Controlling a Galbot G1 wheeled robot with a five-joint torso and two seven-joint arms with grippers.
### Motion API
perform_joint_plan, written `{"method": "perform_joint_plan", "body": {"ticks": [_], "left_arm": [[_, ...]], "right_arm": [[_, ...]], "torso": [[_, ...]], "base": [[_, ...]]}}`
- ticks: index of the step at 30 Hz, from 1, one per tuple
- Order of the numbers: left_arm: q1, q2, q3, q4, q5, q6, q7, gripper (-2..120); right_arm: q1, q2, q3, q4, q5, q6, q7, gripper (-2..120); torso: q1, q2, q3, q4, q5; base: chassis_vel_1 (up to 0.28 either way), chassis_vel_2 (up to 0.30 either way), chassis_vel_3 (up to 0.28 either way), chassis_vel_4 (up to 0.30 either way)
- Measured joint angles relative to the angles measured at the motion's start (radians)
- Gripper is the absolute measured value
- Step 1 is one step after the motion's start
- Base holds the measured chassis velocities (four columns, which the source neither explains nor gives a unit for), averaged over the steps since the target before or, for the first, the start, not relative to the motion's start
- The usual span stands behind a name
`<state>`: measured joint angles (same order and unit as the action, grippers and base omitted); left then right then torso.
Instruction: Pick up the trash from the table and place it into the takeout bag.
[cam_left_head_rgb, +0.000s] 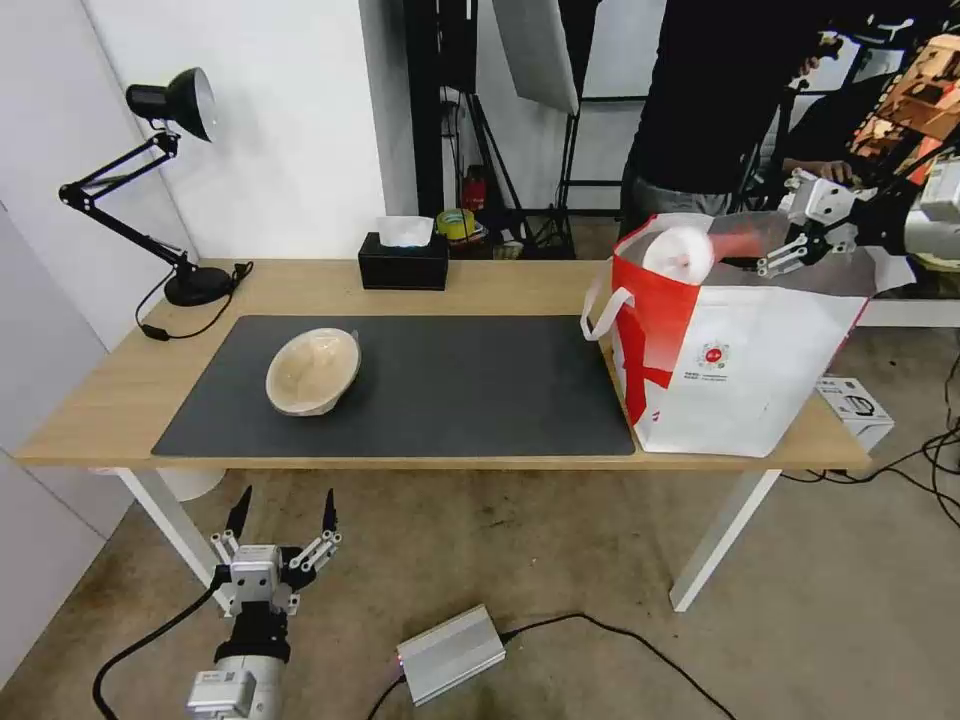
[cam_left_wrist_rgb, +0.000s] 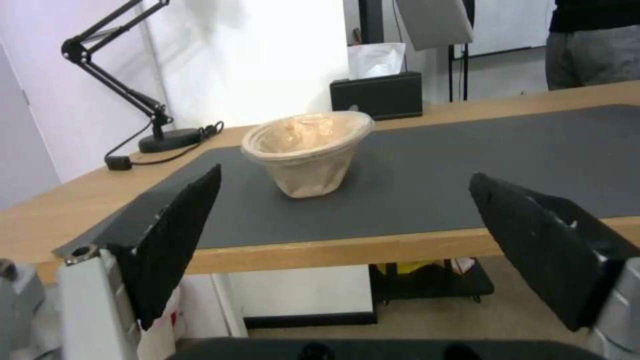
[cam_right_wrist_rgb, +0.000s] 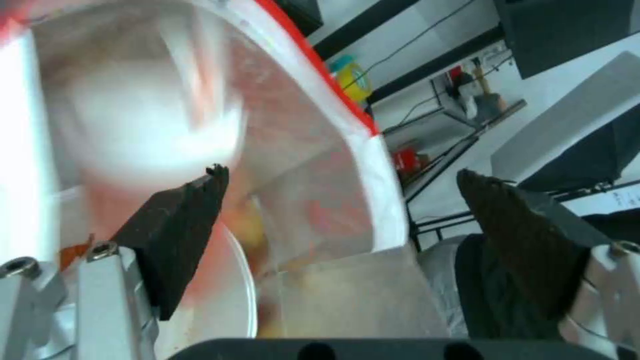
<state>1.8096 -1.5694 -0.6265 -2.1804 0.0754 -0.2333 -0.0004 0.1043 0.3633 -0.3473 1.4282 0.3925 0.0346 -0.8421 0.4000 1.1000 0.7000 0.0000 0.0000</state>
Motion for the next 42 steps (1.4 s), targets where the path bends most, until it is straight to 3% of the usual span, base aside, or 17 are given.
{"method": "perform_joint_plan", "body": {"ticks": [17, 24, 32, 42], "left_arm": [[-0.002, 0.0, 0.001, 0.002, -0.001, 0.0, 0.0, 100], [0.001, 0.0, 0.001, -0.003, -0.001, 0.0, 0.0, 100], [0.007, -0.006, 0.002, -0.015, 0.001, 0.0, 0.0, 100], [0.016, -0.013, 0.003, -0.03, 0.007, -0.003, 0.0, 100]], "right_arm": [[0.017, -0.001, 0.01, -0.012, 0.01, 0.016, -0.044, 91], [-0.082, -0.021, 0.06, 0.083, 0.169, -0.012, 0.125, 89], [-0.241, -0.036, 0.118, 0.308, 0.383, -0.086, 0.481, 91], [-0.338, -0.026, 0.198, 0.493, 0.53, -0.182, 0.75, 91]], "torso": [[0.0, 0.0, 0.0, 0.0, -0.0001], [0.0, 0.0, 0.0, -0.0001, 0.0], [0.0, 0.0, 0.0, 0.0, 0.0], [0.0, 0.0, 0.0, 0.0001, -0.0002]], "base": [[0.0, 0.0, 0.0, 0.0], [0.0, 0.0, 0.0, 0.0], [0.0, 0.0, 0.0, 0.0], [0.0, 0.0, 0.0, 0.0]]}}
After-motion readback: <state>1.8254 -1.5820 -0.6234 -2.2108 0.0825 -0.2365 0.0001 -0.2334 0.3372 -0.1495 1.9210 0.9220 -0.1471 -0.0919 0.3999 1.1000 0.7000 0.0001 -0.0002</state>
